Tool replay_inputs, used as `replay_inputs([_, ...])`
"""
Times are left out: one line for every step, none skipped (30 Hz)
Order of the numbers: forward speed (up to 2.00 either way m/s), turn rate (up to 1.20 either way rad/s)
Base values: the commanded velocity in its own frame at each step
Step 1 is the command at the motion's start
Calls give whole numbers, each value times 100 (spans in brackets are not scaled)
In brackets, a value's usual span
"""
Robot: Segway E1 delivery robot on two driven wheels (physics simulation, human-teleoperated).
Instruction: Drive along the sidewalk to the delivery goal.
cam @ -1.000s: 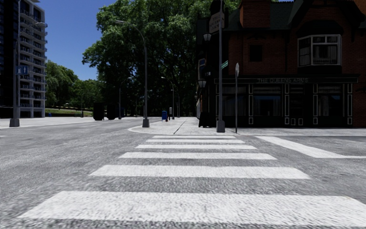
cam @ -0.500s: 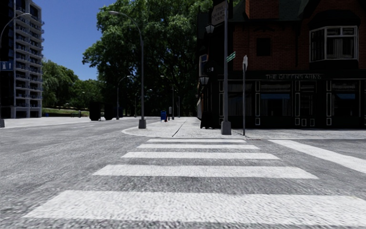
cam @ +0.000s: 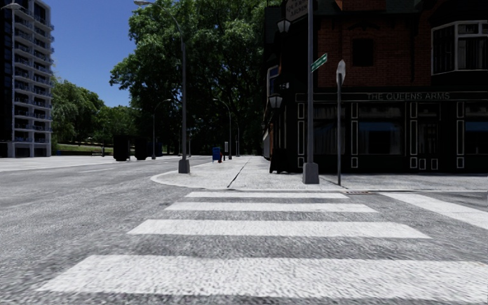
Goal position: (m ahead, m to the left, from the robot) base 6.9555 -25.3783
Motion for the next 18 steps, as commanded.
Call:
replay_inputs([200, 0])
replay_inputs([200, 0])
replay_inputs([200, 0])
replay_inputs([200, 0])
replay_inputs([200, 0])
replay_inputs([200, 0])
replay_inputs([200, 0])
replay_inputs([200, 0])
replay_inputs([200, 0])
replay_inputs([200, 0])
replay_inputs([200, 0])
replay_inputs([200, 0])
replay_inputs([200, 0])
replay_inputs([200, 0])
replay_inputs([200, 0])
replay_inputs([200, 0])
replay_inputs([200, 0])
replay_inputs([200, 0])
